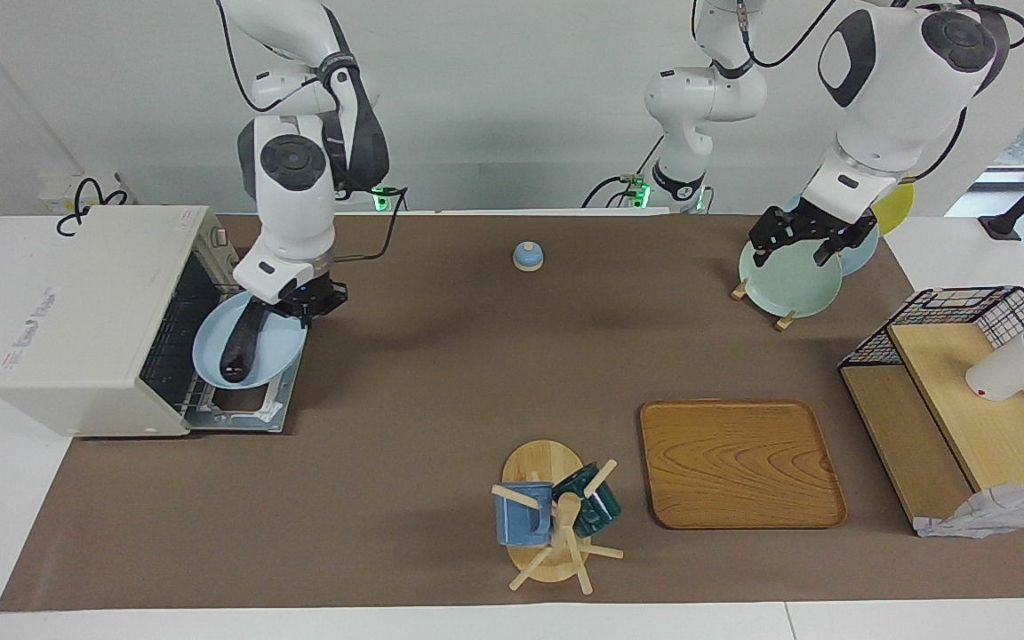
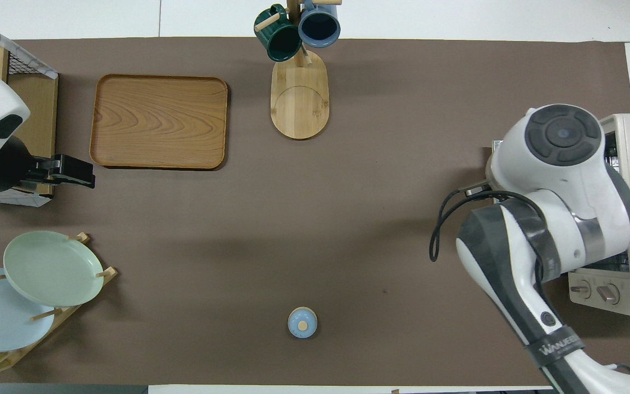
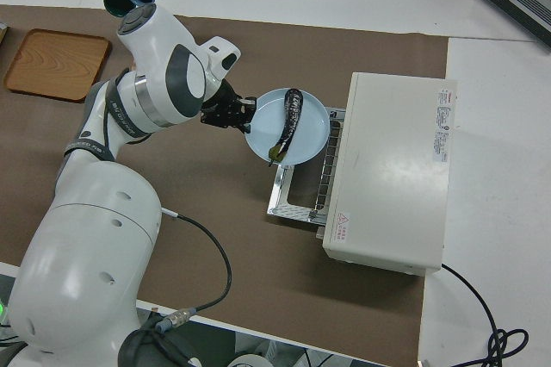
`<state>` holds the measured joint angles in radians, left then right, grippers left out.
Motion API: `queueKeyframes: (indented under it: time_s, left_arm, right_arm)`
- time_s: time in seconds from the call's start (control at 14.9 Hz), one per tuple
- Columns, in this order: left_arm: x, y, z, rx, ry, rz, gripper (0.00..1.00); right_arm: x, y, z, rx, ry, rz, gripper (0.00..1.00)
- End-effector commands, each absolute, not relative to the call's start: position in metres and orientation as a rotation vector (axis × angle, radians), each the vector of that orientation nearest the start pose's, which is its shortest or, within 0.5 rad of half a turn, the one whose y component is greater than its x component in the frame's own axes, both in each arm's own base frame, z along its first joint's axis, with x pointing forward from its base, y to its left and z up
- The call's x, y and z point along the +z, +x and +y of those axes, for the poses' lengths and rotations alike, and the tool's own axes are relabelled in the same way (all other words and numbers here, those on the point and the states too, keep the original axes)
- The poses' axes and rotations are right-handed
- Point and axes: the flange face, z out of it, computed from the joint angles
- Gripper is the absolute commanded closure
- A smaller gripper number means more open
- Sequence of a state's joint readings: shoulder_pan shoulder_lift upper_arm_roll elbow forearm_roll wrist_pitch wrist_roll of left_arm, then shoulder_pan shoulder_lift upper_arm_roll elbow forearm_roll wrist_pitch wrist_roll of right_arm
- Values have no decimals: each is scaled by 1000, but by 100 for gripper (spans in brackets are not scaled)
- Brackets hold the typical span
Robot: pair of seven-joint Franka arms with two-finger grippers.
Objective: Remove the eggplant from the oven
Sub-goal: 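Pull the plate with eggplant out and set it on the table center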
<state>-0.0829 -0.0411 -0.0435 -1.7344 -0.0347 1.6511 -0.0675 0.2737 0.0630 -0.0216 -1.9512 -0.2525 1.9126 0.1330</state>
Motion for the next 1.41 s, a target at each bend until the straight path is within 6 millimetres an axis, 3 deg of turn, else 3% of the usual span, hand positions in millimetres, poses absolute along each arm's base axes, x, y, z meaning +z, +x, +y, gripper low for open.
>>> queueKeyframes:
  time_s: [0.0, 0.27, 0.4, 0.6, 0.87, 1.07, 1.34]
  left_arm:
    - [582, 535, -68, 62, -3147, 89, 0]
    - [582, 535, -68, 62, -3147, 89, 0]
    - [582, 535, -68, 62, -3147, 87, 0]
    - [582, 535, -68, 62, -3147, 89, 0]
    - [582, 535, -68, 62, -3147, 87, 0]
    - [582, 535, -68, 62, -3147, 89, 0]
    - [582, 535, -68, 62, -3147, 87, 0]
  right_arm:
    - [445, 563, 191, 46, -3405, -276, 100]
    - [422, 584, 335, 80, -3488, -92, 100]
    - [413, 588, 380, 2, -3474, -17, 100]
    - [408, 584, 417, -67, -3297, 153, 100]
    - [371, 540, 485, -72, -3296, 123, 100]
    - [363, 532, 503, -143, -3233, 139, 100]
    - [350, 534, 503, -164, -3212, 133, 100]
